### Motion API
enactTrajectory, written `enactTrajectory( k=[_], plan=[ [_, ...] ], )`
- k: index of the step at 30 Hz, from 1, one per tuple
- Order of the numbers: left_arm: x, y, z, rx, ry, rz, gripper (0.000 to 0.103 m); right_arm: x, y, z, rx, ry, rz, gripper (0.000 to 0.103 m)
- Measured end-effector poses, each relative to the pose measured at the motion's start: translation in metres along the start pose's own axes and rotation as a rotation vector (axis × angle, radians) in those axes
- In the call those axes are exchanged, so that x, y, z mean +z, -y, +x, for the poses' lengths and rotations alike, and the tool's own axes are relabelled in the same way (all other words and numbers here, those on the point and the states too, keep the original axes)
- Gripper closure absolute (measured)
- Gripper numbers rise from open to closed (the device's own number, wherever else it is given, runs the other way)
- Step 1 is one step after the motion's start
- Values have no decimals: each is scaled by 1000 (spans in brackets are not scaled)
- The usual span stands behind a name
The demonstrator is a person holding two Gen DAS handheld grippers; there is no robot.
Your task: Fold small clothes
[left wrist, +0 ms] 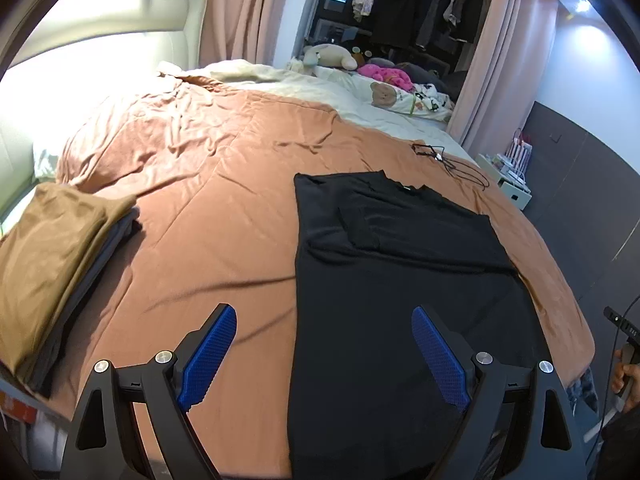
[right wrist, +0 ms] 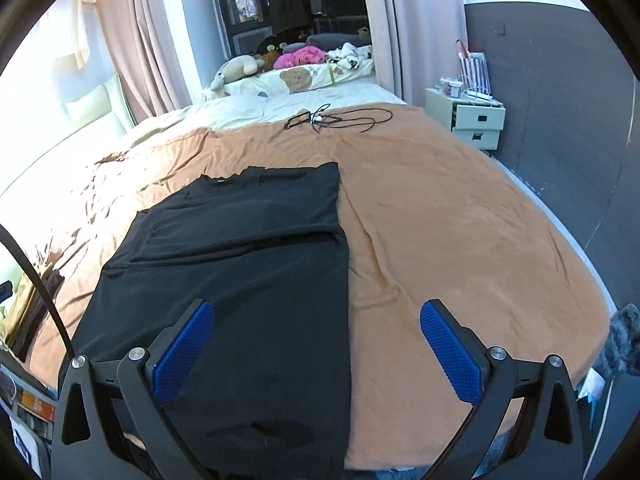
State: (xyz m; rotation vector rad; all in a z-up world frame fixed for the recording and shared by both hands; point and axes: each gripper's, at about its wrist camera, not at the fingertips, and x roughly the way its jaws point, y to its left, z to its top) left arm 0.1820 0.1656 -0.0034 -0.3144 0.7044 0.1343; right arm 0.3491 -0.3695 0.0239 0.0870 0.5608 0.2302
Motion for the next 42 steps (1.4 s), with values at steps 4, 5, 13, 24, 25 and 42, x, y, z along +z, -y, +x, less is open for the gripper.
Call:
enactTrajectory(
  k=[4,5,13,24,25,42],
  plan=[
    [-24,-3,-22,-7,17,-29,12,-17,3,-18,18,31,-7,0],
    [-30,-4,-27,-1,28,-34,11,-23,3,-26,20,50,-10,0],
    [-70,-3,-62,35,91,-40,5,-66,-6,-58,58,123,-34,0],
    [-109,-5,-91,34,149,-46,4,-113,-12,-99,145,171,-37,0],
    [-113,-4,-92,31,152,-47,4,-117,-11,-102,153,180,-31,0],
    [-157,-14,-65,-33,66,-26,5,-175,30,-79,234,101,38,0]
  ],
)
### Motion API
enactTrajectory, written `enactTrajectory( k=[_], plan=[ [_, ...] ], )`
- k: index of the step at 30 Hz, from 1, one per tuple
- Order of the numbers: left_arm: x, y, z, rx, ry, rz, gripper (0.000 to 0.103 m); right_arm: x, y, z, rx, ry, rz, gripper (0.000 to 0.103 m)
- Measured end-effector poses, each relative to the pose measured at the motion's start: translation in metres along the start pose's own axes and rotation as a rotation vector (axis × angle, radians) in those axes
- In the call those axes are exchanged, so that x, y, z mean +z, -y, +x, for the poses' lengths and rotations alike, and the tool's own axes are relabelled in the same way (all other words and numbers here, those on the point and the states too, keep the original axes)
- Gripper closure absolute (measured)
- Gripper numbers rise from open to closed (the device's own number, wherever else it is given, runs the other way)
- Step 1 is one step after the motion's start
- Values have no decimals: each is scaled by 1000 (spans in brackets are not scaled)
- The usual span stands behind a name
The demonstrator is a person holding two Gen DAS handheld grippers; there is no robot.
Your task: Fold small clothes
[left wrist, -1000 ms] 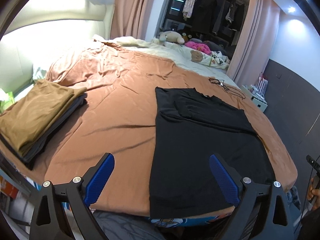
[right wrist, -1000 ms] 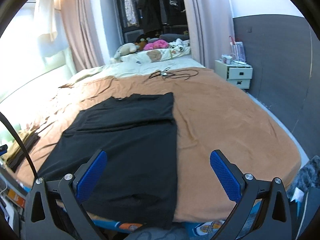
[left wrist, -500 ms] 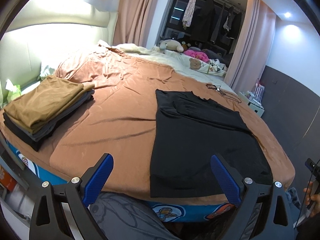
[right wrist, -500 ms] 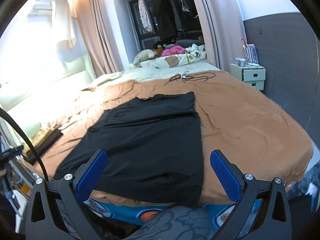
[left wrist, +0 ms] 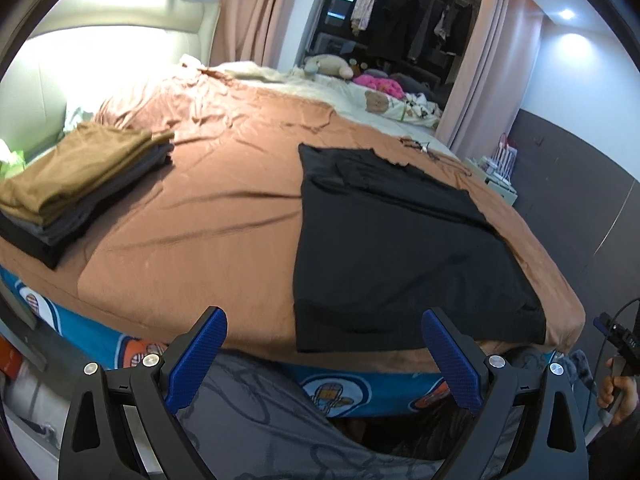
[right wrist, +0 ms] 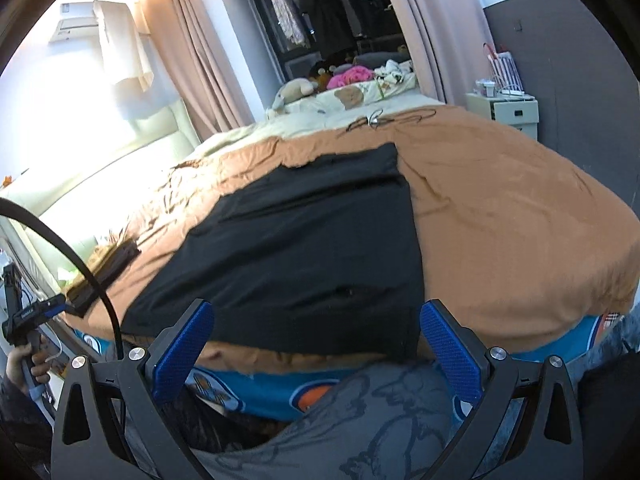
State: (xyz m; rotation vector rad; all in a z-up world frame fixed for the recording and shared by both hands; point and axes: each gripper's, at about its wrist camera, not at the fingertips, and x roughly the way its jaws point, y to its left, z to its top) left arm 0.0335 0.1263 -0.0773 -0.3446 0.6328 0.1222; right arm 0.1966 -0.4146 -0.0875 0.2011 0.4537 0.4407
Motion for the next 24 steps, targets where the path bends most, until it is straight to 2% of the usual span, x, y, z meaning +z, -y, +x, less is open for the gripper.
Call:
enactTrajectory(
  k=[2,8,13,18,21,24],
  plan=[
    [-5,-7,7,-14,-17,-13,7,1,2,4,-13,-9,-5,0],
    [-18,-28,31,-27,-92,-82,29,10,-4,18,-46,-49,-9,1],
    [-26,-38,55,-49,-155,-117,49,16,-7,36,-54,-113,-4,25],
    [-30,-39,75,-86,-196,-150,54,27,-3,54,-57,-166,19,33],
    [-31,-37,89,-124,-235,-174,59,36,-1,66,-64,-187,20,34],
    [-32,-37,100,-123,-254,-170,59,44,1,80,-72,-211,25,34]
  ],
)
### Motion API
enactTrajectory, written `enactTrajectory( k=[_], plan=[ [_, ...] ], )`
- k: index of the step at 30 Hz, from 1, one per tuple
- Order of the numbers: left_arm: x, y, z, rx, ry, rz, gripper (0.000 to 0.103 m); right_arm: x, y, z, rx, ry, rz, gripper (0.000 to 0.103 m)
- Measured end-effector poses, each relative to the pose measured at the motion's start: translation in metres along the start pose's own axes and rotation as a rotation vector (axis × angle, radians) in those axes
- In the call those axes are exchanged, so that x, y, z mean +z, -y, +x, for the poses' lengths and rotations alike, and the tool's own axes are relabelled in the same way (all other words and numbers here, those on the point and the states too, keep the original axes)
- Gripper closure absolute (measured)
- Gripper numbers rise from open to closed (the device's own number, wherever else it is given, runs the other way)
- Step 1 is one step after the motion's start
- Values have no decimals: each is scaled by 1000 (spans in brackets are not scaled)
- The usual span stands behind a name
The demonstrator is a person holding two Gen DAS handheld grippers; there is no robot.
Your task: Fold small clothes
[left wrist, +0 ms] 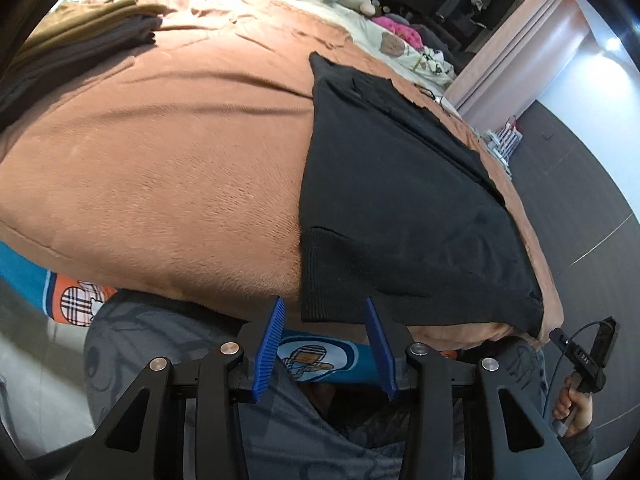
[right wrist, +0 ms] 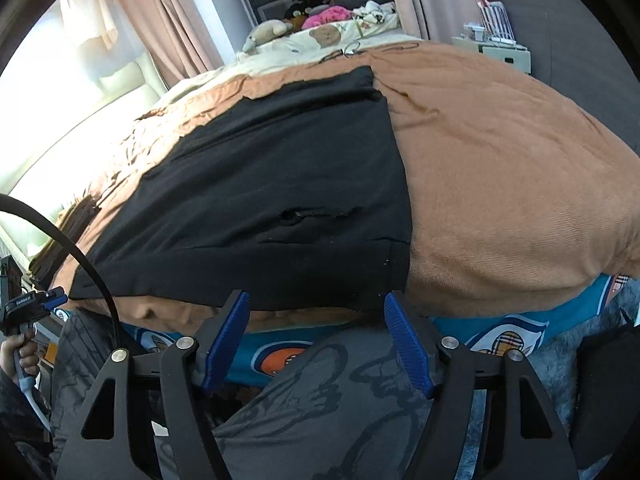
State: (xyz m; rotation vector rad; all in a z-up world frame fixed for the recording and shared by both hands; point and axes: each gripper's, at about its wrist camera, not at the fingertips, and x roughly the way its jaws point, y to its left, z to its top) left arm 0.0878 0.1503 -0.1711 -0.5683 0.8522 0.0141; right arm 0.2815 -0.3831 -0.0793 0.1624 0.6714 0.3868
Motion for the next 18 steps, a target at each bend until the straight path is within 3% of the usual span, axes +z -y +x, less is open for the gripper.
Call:
enactTrajectory(
  k=[11,14,18],
  plan=[
    [5,-8,21,-23,-52,-40,59,23,13,32,-27,-48,49,34],
    [5,-12,20,-34,-50,-61,60,26,18,44,12,-75,70,42],
    [2,-17,25,-76,-84,-105,77,27,19,58,42,-117,82,42]
  ],
)
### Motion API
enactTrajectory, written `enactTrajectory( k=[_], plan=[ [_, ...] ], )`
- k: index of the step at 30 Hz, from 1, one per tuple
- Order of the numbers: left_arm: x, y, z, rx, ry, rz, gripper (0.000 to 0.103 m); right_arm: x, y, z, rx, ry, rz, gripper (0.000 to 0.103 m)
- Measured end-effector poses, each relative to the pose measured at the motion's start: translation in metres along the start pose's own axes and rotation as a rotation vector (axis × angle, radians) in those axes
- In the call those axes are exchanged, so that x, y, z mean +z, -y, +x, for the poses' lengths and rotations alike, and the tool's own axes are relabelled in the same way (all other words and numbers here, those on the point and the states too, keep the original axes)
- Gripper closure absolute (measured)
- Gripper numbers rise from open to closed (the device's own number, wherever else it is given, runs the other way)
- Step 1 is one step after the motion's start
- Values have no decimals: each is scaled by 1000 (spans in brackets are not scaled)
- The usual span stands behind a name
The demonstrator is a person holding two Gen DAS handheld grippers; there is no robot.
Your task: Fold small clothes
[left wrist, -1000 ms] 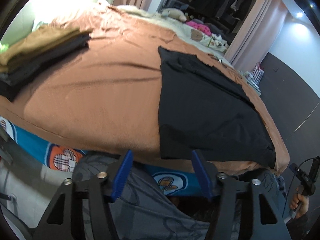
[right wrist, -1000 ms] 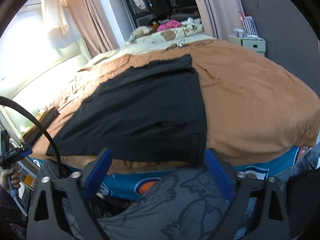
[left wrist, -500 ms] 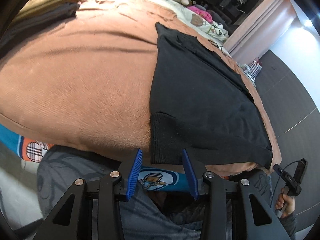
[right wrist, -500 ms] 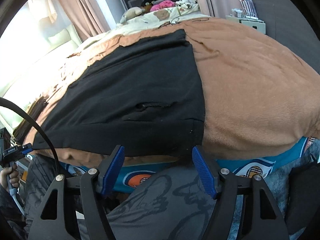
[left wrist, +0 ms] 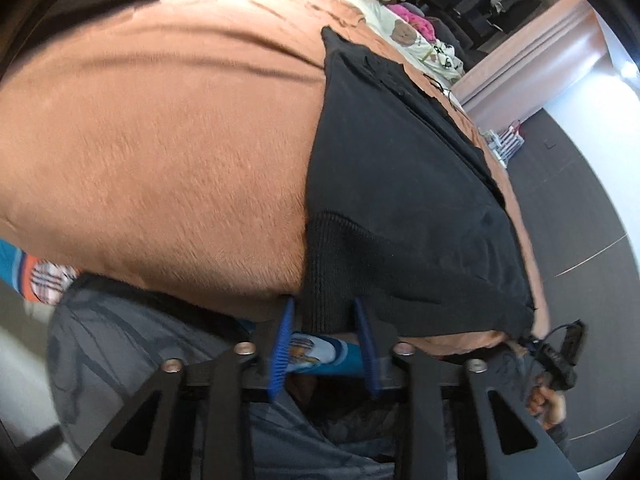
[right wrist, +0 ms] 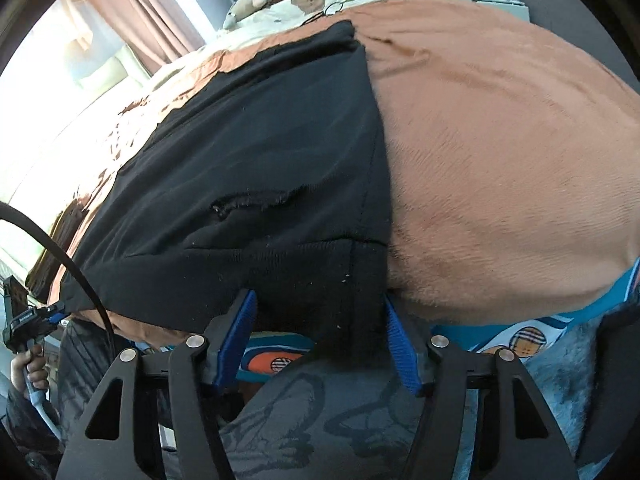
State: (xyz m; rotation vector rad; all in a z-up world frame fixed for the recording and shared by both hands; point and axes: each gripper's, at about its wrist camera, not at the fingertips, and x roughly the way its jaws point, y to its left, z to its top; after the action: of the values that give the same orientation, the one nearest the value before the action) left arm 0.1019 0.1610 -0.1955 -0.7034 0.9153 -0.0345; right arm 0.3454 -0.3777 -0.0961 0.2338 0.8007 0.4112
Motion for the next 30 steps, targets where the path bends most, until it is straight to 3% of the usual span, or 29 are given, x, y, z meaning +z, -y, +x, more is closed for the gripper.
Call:
enactTrajectory(
  k=[9,14,22,24,25,28,30],
  plan=[
    [0,3,1,-36,-9,-15,81,-3,23,-10,110,29,94,60],
    [-1,-3,-3,-78,19,-43,83,-9,26,-24,160,64,100,62],
    [2,-9,-4,-155,45,-104,83,-7,30,-13,172,75,136,62],
    [3,-11,-3,-158,48,-128,92,-7,30,-9,179,81,149,62],
    [3,-10,-3,-145,49,-128,95,-6,30,-9,177,81,153,64],
    [3,-5,-6,-124,52,-118,99,-7,27,-11,135,61,143,89],
    [4,-1,-11,-117,62,-107,99,-4,23,-14,134,55,137,96]
  ],
)
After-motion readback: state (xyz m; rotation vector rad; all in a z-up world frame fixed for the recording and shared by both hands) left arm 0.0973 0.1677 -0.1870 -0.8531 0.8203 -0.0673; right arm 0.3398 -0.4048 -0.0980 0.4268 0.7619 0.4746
